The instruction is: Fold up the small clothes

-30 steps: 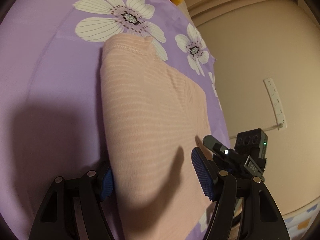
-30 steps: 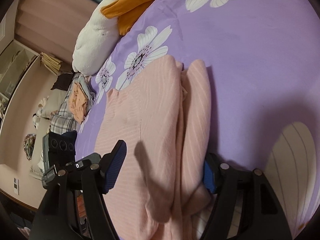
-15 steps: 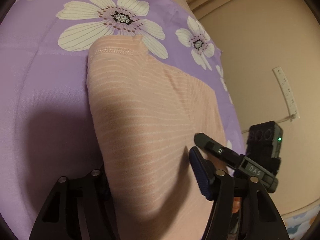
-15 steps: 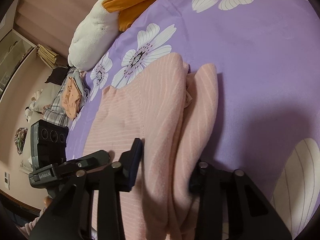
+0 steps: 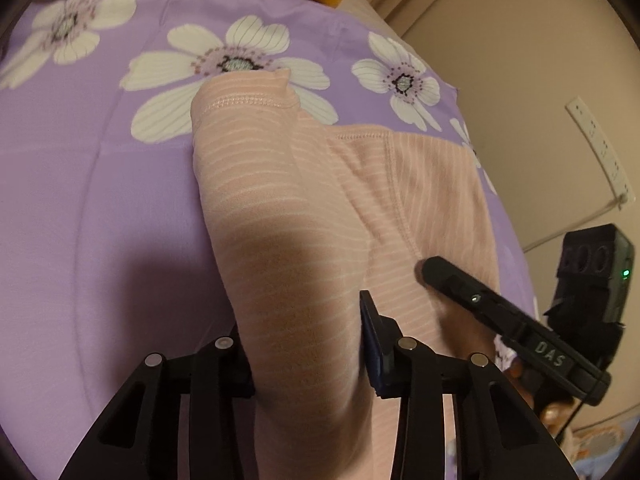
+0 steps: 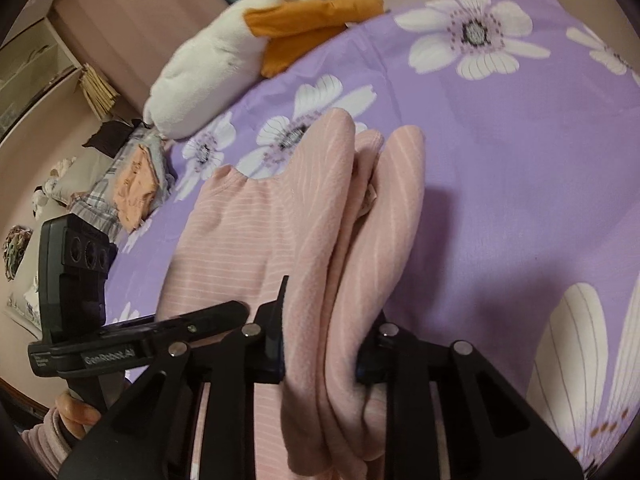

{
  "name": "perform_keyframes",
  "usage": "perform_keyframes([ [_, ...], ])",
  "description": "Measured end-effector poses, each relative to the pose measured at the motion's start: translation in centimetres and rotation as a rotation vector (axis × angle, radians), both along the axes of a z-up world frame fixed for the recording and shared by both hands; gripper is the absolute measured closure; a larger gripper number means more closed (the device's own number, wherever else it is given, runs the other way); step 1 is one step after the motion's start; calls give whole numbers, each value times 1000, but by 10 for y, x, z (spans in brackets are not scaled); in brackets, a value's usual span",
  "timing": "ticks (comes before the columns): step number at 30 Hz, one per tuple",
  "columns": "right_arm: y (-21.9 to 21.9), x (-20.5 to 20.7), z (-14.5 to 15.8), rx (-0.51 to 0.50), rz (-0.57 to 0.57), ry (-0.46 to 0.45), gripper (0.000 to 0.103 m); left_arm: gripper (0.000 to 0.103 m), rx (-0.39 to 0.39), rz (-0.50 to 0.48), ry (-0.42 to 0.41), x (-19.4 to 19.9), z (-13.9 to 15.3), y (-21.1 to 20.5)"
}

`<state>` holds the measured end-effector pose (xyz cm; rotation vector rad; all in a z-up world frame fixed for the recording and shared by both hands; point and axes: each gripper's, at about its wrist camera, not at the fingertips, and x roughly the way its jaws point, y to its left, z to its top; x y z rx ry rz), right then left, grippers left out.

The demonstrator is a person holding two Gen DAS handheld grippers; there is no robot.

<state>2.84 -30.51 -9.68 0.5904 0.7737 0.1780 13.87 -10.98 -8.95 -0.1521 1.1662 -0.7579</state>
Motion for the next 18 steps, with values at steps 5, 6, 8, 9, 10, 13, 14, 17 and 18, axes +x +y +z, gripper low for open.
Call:
perform_keyframes([
  [5,9,-16,15,-23,11,-39,80,65,27,-18,-58,-15,12,1],
  [6,12,-19,19,-26,13,-46,80,65,29,-20,-64,-18,14,1],
  [8,15,-26,24,-26,17,-60,80,65,33,-22,-74,-23,18,2],
  [9,17,-30,28,-26,20,-67,80,65,36,-24,-81,-26,20,2],
  [10,18,-34,31,-24,23,-73,80,65,41,-27,-91,-31,23,3],
  [13,25,-47,38,-26,30,-89,80,65,50,-32,-109,-41,31,6],
  [14,26,-51,41,-28,32,-94,80,65,52,-33,-116,-44,33,8],
  [17,32,-63,48,-25,41,-108,80,65,58,-34,-136,-55,42,13],
  [18,34,-68,51,-24,45,-114,80,65,58,-33,-141,-57,44,14],
])
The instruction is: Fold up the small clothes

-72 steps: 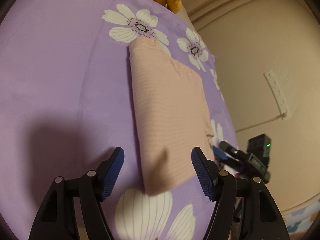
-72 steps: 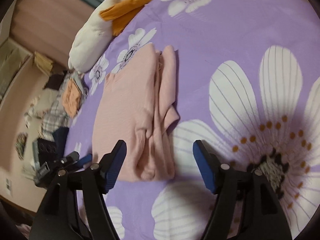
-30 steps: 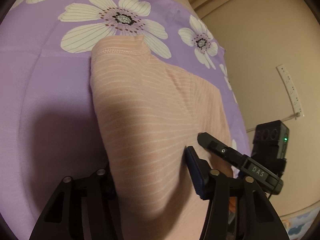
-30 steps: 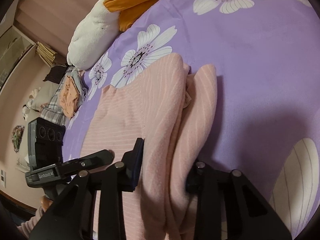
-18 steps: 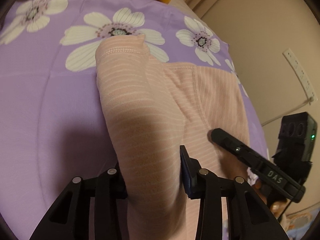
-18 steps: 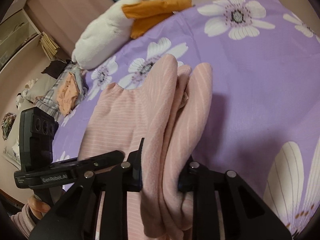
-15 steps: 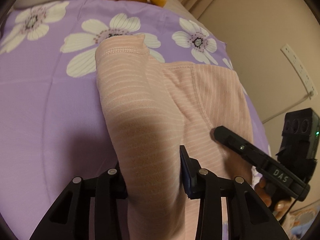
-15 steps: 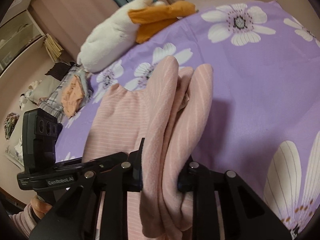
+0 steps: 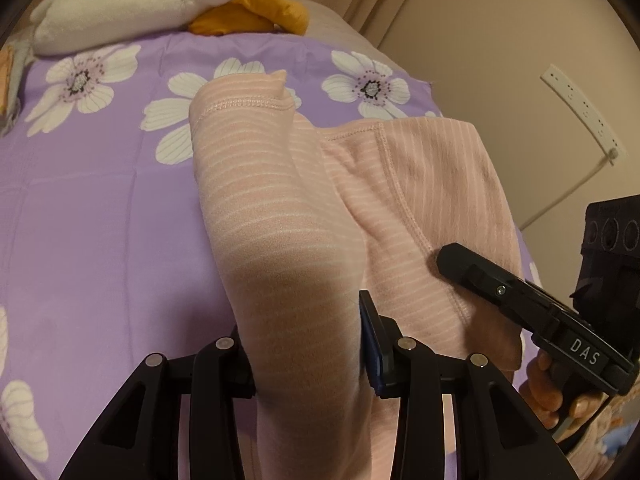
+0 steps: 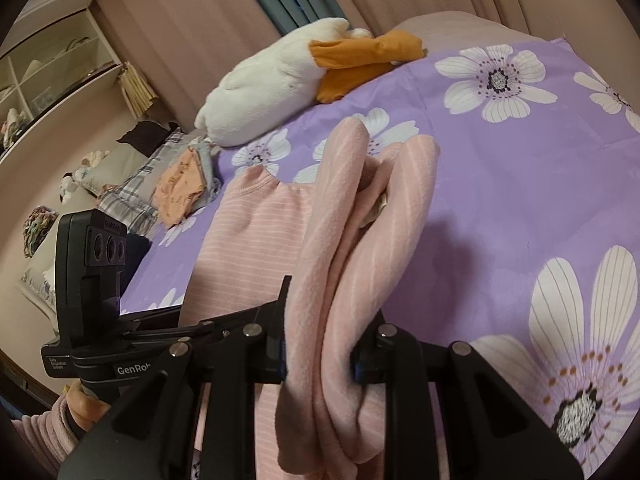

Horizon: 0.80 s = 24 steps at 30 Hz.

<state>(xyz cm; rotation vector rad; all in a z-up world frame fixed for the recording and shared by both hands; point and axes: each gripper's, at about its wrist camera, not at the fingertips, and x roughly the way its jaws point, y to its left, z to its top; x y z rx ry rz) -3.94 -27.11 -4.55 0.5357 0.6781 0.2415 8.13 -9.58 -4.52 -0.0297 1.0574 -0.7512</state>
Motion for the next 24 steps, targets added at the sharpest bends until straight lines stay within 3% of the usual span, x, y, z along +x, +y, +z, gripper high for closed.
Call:
perform_keyframes([
  [12,33,-40,21,5,53,-36,80,65,10,33,-45,-42,18,33],
  [24,63,-50,43,-25,125,-81,80,65,-16,98,-84,-58,36,66],
])
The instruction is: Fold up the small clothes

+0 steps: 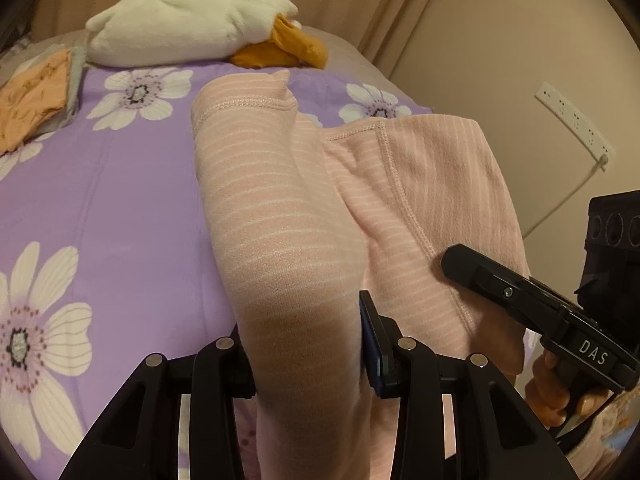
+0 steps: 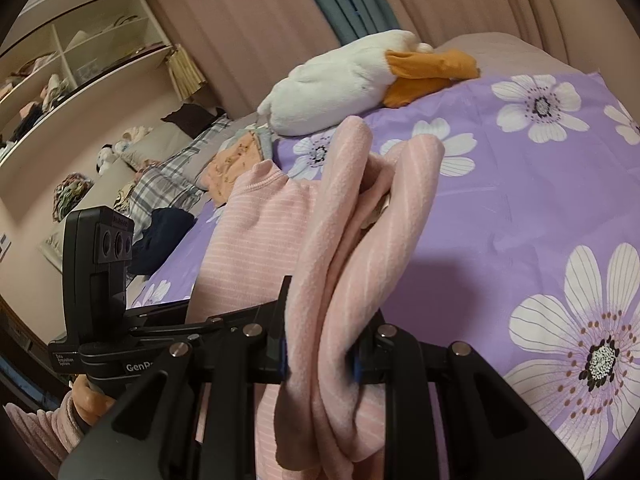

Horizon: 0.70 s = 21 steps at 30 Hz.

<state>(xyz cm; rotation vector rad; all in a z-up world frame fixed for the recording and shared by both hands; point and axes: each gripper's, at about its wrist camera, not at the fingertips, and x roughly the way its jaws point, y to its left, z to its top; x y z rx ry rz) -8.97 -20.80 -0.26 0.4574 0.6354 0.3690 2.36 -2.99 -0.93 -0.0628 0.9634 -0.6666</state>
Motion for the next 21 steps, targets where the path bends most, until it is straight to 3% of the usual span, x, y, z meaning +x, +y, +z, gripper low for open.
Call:
perform_keyframes([
  [21,45,46,15,-50,91,-28,80,65,3,112,-46,16,6,41],
])
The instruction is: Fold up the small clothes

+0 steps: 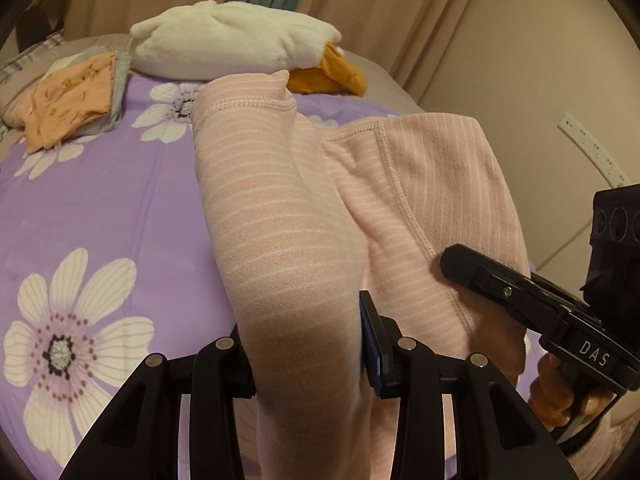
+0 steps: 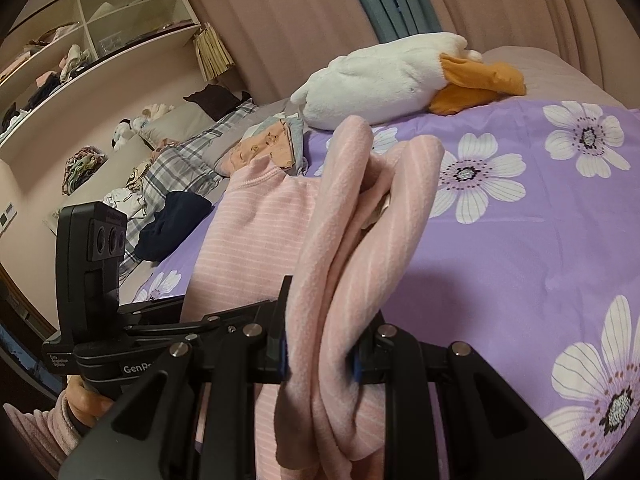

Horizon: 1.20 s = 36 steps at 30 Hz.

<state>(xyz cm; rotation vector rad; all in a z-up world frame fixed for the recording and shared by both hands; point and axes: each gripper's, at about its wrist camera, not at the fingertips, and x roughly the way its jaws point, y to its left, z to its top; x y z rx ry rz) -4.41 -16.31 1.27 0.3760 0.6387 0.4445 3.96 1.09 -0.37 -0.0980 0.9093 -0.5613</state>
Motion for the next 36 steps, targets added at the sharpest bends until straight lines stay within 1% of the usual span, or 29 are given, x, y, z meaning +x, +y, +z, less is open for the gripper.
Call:
perform_keyframes([
  [12,9,41,-11,-3,-2,24,80,65,27,27,14,37,-14,5],
  [22,6,71,-23,-5,-10,50,80,65,44,28,36,64,-26,0],
  [36,12,108,-43,-7,-4,107,80,65,69,38,77,97,-46,3],
])
